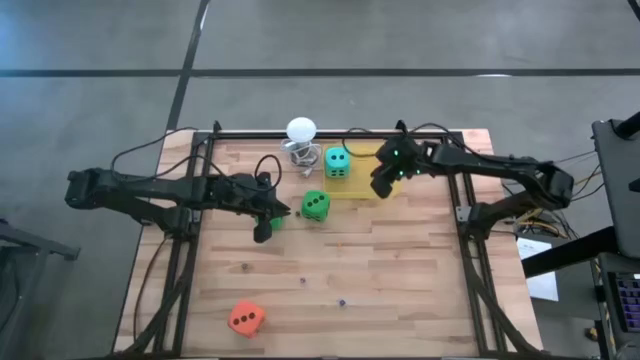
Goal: Pick & Place Dice
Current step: Put the small red dice into the yellow bin
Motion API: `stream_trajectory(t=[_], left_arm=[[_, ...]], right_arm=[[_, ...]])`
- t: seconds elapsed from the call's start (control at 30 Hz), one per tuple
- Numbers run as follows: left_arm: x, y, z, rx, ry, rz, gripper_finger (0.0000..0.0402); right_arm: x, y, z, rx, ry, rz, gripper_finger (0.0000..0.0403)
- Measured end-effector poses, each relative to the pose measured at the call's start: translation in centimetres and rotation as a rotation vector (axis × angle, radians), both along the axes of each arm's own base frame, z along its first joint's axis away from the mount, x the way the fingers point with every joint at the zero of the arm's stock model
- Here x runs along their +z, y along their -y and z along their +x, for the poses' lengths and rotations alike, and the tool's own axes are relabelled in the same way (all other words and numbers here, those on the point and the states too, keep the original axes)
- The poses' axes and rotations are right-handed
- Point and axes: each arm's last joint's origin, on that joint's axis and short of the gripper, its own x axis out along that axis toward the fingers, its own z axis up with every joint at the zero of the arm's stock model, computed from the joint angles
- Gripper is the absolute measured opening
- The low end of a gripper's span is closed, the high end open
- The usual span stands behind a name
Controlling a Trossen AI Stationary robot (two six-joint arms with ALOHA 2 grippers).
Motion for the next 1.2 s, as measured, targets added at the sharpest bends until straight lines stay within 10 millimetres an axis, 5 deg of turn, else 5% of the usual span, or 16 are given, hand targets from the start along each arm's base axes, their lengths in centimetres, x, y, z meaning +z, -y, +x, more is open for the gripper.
stream_trajectory(t=[0.23, 0.73, 1.2], left_arm=[[0.0, 0.0, 0.0, -0.001, 0.002, 0.001, 0.0058], [0.0, 0.0, 0.0, 0.005, 0.002, -0.008, 0.0058], [0.0, 0.0, 0.0, 0.011, 0.001, -0.016, 0.0058]], right_arm=[[-2.3, 2.9, -0.1, -0.032, -0.084, 0.037, 0.004], [-4.1, 5.9, 3.4, 0.032, -0.238, 0.047, 0.004], [-4.6, 7.4, 2.6, -0.017, -0.284, 0.049, 0.0063]])
